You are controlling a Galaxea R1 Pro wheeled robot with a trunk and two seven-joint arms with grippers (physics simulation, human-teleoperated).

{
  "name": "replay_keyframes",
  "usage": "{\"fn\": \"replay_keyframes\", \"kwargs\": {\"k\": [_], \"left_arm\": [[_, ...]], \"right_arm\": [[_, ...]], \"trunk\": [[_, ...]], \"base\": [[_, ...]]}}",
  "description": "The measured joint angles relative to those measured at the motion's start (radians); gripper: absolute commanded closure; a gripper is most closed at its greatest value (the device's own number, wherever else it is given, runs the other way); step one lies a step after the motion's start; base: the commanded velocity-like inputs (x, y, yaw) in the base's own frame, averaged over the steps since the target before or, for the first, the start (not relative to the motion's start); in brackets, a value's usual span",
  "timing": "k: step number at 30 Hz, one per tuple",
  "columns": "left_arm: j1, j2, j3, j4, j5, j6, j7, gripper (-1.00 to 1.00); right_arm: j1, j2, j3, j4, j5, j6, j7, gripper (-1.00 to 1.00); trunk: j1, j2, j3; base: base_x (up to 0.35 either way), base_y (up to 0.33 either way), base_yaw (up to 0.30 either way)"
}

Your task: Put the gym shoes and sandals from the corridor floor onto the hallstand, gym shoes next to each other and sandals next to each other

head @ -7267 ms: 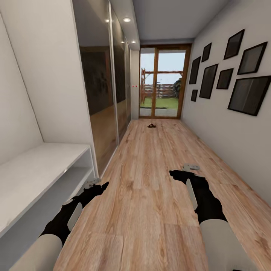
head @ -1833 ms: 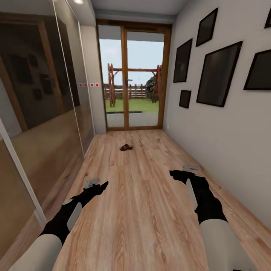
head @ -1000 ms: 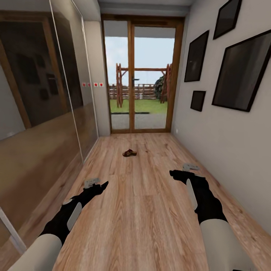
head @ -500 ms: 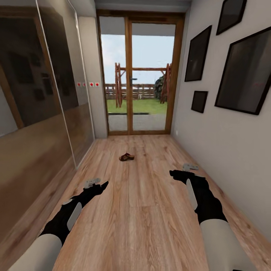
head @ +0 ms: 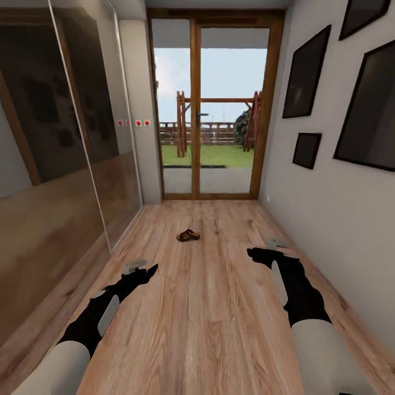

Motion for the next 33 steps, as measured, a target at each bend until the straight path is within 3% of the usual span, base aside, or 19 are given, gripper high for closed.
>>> {"fn": "replay_keyframes", "kwargs": {"k": [13, 33], "left_arm": [[0.000, 0.000, 0.000, 0.002, 0.000, 0.000, 0.000, -1.00], [0.000, 0.000, 0.000, 0.002, 0.000, 0.000, 0.000, -1.00]], "right_arm": [[0.000, 0.000, 0.000, 0.000, -0.001, 0.000, 0.000, -1.00], [0.000, -0.002, -0.001, 0.001, -0.001, 0.000, 0.005, -1.00]], "trunk": [[0.000, 0.000, 0.000], [0.000, 0.000, 0.000]], "base": [[0.349, -0.120, 0.263], [0.349, -0.125, 0.014]]}}
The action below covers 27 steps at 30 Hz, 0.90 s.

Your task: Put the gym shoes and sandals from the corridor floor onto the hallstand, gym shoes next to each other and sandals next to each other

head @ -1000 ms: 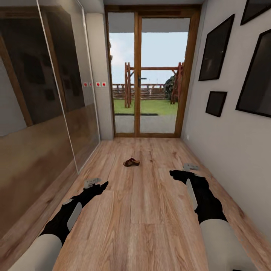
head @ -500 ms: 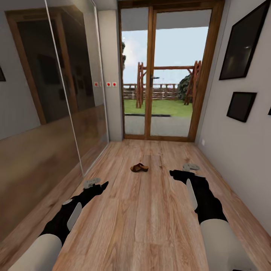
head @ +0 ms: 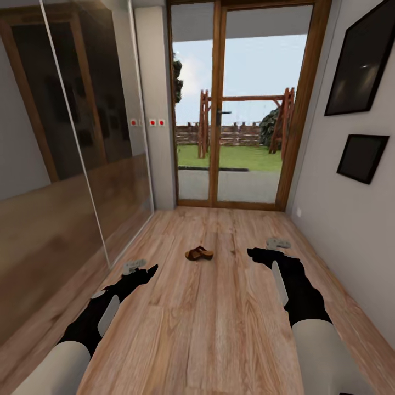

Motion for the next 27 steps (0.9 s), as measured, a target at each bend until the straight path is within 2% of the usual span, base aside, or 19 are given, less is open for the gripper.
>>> {"fn": "replay_keyframes", "kwargs": {"k": [19, 27], "left_arm": [[0.000, 0.000, 0.000, 0.000, 0.000, 0.000, 0.000, -1.00], [0.000, 0.000, 0.000, 0.000, 0.000, 0.000, 0.000, -1.00]], "right_arm": [[0.000, 0.000, 0.001, 0.000, 0.000, 0.000, -0.005, -1.00], [0.000, 0.000, 0.001, 0.000, -0.001, 0.000, -0.005, -1.00]], "trunk": [[0.000, 0.000, 0.000], [0.000, 0.000, 0.001]], "base": [[0.349, -0.151, 0.001], [0.339, -0.162, 0.174]]}}
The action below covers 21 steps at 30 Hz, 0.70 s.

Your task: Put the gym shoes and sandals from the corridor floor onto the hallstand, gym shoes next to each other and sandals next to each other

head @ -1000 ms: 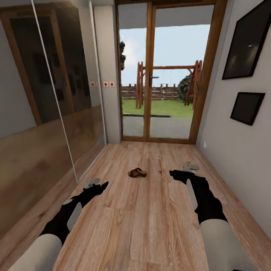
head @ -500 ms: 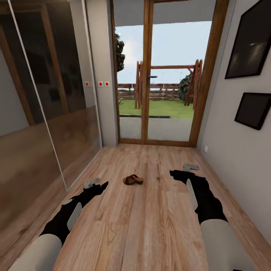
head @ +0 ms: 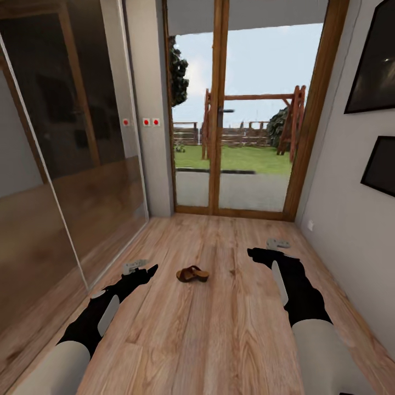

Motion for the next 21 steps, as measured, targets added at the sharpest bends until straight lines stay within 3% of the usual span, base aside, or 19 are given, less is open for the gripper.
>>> {"fn": "replay_keyframes", "kwargs": {"k": [21], "left_arm": [[0.000, 0.000, 0.000, 0.000, 0.000, 0.000, 0.000, -1.00]], "right_arm": [[0.000, 0.000, 0.000, 0.000, 0.001, 0.000, 0.000, -1.00]], "trunk": [[0.000, 0.000, 0.012]], "base": [[0.281, -0.216, 0.275]]}}
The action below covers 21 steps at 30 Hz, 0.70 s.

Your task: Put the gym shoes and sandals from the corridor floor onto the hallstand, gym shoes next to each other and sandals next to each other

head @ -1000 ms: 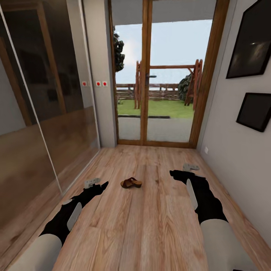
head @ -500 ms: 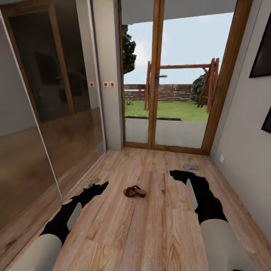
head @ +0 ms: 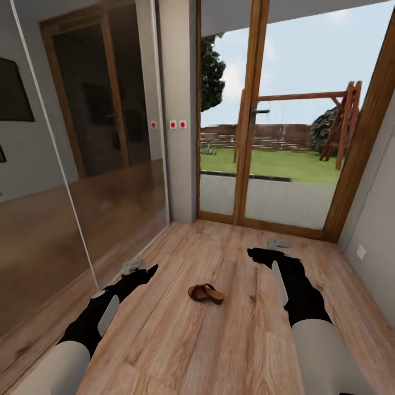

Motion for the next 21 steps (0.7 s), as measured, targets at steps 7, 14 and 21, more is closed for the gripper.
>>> {"fn": "replay_keyframes", "kwargs": {"k": [7, 14, 21], "left_arm": [[0.000, 0.000, 0.000, 0.000, 0.000, 0.000, 0.000, -1.00], [0.000, 0.000, 0.000, 0.000, 0.000, 0.000, 0.000, -1.00], [0.000, 0.000, 0.000, 0.000, 0.000, 0.000, 0.000, -1.00]], "right_arm": [[0.000, 0.000, 0.000, 0.000, 0.000, 0.000, 0.000, -1.00], [0.000, 0.000, 0.000, 0.000, 0.000, 0.000, 0.000, -1.00], [0.000, 0.000, 0.000, 0.000, 0.000, 0.000, 0.000, -1.00]], "trunk": [[0.000, 0.000, 0.004], [0.000, 0.000, 0.008], [0.000, 0.000, 0.013]], "base": [[0.204, -0.262, 0.278], [0.142, -0.264, 0.278], [0.045, -0.240, 0.278]]}}
